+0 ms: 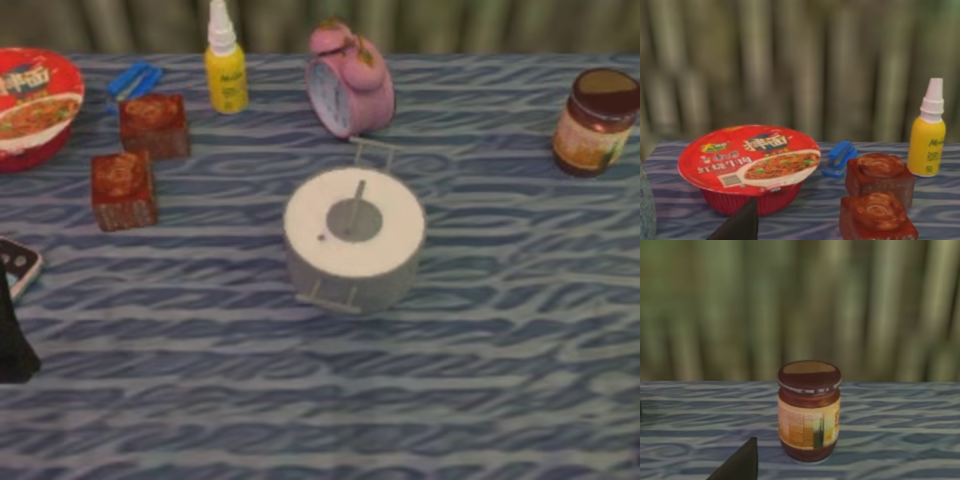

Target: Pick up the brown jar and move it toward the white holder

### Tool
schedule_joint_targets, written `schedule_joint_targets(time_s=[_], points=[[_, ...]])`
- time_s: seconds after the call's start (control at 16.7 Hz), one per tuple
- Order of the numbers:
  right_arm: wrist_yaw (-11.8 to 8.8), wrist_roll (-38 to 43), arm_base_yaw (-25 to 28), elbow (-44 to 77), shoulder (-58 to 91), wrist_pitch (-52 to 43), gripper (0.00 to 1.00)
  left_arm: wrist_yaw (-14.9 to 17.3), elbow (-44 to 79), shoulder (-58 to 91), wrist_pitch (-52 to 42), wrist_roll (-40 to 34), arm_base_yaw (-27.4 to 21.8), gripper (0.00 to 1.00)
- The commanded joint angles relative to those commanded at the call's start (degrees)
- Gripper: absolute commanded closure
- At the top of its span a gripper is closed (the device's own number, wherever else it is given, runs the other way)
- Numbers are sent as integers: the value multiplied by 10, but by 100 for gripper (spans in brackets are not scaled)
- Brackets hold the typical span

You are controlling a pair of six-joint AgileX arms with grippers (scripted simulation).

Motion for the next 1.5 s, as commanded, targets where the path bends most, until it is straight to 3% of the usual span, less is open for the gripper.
schedule_joint_targets(time_s=[0.3,0.6,0.96,1.5], points=[[-1,0,2,31,27,-14,0,0,0,0,0,0,0,0],[-2,0,8,190,172,-92,0,0,0,0,0,0,0,0],[2,-2,10,499,464,-253,0,0,0,0,0,0,0,0],[8,-13,8,1065,999,-544,0,0,0,0,0,0,0,0]])
